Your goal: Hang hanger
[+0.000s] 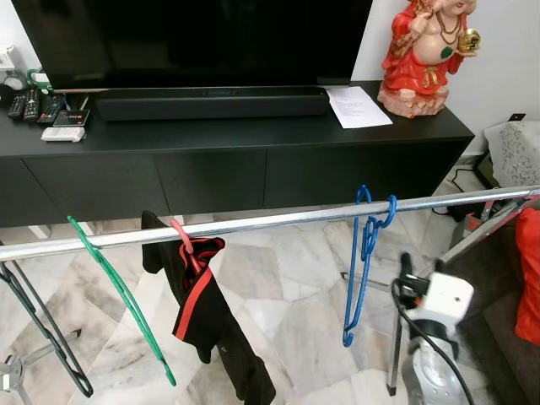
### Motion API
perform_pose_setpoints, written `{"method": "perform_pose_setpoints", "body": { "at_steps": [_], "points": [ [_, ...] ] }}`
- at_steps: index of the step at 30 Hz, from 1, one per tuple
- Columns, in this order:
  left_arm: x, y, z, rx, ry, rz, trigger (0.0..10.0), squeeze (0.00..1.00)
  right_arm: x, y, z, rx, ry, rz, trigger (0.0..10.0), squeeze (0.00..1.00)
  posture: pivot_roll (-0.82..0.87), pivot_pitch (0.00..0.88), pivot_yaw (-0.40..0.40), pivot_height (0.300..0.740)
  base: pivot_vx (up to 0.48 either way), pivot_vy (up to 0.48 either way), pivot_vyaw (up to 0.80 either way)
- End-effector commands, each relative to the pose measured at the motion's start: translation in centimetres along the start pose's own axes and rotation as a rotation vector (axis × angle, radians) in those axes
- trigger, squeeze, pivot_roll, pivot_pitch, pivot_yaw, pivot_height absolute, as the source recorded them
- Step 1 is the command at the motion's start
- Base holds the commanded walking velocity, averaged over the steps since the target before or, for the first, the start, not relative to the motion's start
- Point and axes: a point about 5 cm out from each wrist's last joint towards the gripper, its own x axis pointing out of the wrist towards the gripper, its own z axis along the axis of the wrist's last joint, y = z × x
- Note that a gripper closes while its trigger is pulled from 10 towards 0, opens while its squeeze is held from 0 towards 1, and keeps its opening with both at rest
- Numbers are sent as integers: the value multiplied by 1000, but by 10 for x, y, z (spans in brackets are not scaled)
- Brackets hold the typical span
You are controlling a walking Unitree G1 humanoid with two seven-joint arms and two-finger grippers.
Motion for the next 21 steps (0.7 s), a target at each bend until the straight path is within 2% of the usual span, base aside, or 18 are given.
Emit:
{"method": "perform_pose_setpoints", "body": {
  "at_steps": [1,2,3,4,6,9,11,15,16,18,21],
  "points": [
    [-1,-7,-11,3,34,-23,10000,0,-5,-15,-23,15,148,-90,10000,0,-2,127,-95,740,0,0,0],
    [-1,-7,-11,2,34,-22,10000,0,-8,-18,-33,29,212,-101,10000,0,-2,127,-95,740,0,0,0],
    [-1,-7,-11,2,34,-22,10000,0,-8,-18,-33,29,212,-101,10000,0,-2,127,-95,740,0,0,0],
    [-1,-8,-11,-1,32,-19,10000,0,-11,-17,-43,-2,290,-79,10000,0,3,128,-96,740,0,0,0],
    [-1,-7,-11,-4,29,-15,10000,0,-16,-17,-53,-28,347,-61,10000,0,8,130,-94,740,0,0,0],
    [-1,-6,-10,-11,23,-6,10000,0,-39,-7,-84,-142,557,96,10000,0,12,141,-90,740,0,0,0],
    [-1,-6,-10,-10,23,-5,10000,0,-45,-8,-90,-164,599,109,10000,0,22,146,-91,740,0,0,0],
    [-1,-6,-10,-13,26,-2,10000,0,-68,-20,-111,-242,746,128,10000,0,37,156,-90,740,0,0,0],
    [-1,-6,-10,-13,26,-2,10000,0,-68,-20,-111,-242,746,128,10000,0,37,156,-90,740,0,0,0],
    [-1,-5,-10,-18,26,1,10000,0,-79,-22,-118,-242,798,142,10000,0,39,159,-87,740,0,0,0],
    [-1,-5,-11,-20,27,2,10000,0,-84,-23,-121,-198,823,114,10000,0,35,164,-83,740,0,0,0]
  ]
}}
